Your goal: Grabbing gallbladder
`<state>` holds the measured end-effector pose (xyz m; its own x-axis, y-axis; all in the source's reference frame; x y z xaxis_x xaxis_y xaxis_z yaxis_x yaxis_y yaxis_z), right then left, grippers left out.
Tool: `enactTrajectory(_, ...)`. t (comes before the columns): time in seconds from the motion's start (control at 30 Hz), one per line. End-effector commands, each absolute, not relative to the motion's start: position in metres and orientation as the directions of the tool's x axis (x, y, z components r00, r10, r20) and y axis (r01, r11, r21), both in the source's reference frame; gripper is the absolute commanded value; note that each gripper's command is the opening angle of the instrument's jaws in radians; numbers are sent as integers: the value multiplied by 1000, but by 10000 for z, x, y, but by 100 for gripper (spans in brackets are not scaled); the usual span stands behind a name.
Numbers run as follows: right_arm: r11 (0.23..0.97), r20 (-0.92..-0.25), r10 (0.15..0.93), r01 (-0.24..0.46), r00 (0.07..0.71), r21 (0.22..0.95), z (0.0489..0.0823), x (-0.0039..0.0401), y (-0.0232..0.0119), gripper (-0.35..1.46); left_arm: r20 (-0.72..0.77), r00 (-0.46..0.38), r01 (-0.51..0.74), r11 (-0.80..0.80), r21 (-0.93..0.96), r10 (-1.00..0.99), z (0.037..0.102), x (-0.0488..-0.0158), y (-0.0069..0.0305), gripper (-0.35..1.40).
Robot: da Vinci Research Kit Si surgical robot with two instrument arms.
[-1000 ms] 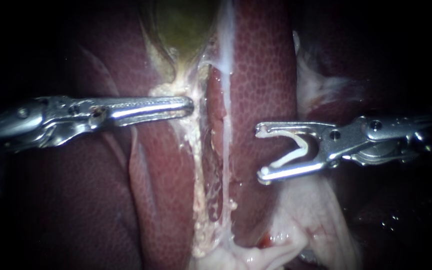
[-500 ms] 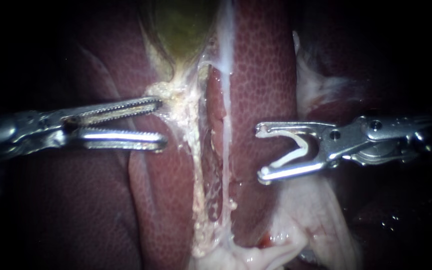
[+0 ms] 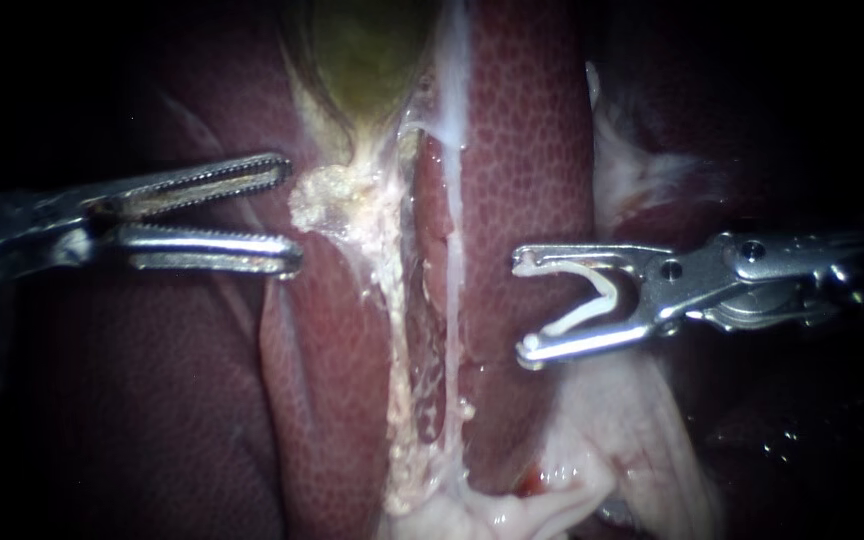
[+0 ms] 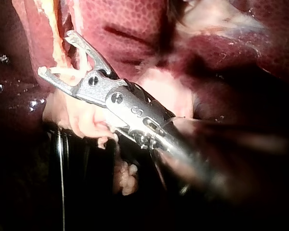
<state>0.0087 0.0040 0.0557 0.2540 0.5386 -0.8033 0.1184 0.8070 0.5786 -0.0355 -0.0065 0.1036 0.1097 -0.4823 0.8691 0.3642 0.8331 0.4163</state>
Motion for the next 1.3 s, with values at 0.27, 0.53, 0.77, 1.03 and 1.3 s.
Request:
enactTrajectory(0.27,807,-803,539,119,254,578,557,87,39,59,879,122,371,843,390,-460,1051,-369,-53,46)
enactTrajectory(0.53,807,-803,538,119,254,578,556,88,39,59,882,120,358,849,389,-455,1063,-387,-54,47)
enactTrajectory(0.77,807,-804,538,119,254,578,556,88,39,59,887,117,344,856,385,-446,1073,-393,-64,46)
enactTrajectory(1.03,807,-803,539,119,254,578,556,88,39,59,891,130,328,867,375,-434,1076,-405,-79,42)
enactTrajectory(1.3,806,-803,539,121,253,579,556,90,39,58,889,128,328,865,380,-439,1079,-410,-77,39)
